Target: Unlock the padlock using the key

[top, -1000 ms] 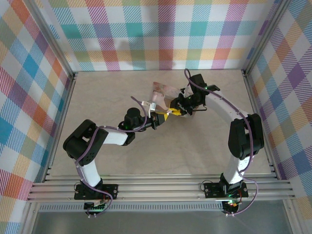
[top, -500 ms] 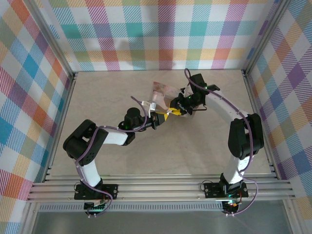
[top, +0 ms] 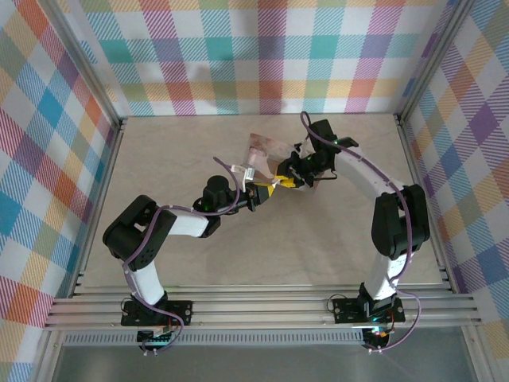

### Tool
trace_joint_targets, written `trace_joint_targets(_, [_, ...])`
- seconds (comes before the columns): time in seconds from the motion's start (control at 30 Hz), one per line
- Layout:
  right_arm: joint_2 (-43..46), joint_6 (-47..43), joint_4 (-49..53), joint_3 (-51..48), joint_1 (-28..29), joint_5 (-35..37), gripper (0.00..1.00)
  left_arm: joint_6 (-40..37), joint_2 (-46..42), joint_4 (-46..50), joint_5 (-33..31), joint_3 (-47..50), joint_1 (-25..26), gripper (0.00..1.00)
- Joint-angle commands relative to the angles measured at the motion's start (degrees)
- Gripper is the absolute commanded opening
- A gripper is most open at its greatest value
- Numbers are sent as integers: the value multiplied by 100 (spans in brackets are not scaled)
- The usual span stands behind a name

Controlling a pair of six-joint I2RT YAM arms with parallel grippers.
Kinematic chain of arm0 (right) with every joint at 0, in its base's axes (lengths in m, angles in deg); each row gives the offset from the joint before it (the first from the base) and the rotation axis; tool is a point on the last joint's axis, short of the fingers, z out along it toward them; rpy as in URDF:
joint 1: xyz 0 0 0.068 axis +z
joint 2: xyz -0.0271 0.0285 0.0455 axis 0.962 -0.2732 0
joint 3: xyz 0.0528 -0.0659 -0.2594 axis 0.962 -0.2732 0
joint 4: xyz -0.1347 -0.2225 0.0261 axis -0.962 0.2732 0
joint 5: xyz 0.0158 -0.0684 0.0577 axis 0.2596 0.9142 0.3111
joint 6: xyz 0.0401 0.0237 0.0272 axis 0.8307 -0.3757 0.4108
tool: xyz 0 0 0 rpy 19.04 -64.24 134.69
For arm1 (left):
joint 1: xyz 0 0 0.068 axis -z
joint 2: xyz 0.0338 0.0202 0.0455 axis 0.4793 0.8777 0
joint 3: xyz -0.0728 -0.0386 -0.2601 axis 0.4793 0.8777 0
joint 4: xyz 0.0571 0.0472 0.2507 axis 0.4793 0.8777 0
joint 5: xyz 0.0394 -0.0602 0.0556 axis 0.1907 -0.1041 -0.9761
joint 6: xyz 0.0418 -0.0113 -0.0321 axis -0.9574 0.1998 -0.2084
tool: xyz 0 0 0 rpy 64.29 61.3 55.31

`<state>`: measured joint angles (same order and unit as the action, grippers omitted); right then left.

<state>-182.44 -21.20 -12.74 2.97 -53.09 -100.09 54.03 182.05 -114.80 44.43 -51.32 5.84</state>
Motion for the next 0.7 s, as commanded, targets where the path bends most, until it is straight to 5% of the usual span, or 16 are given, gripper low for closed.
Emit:
trace_joint_targets(0.0, [-31, 0, 48, 247, -1, -357, 0, -52, -167, -258, 52, -109, 69, 0])
trace_joint_targets(0.67, [-209, -48, 399, 425, 3, -440, 0, 63, -80, -834, -151, -10, 92, 0])
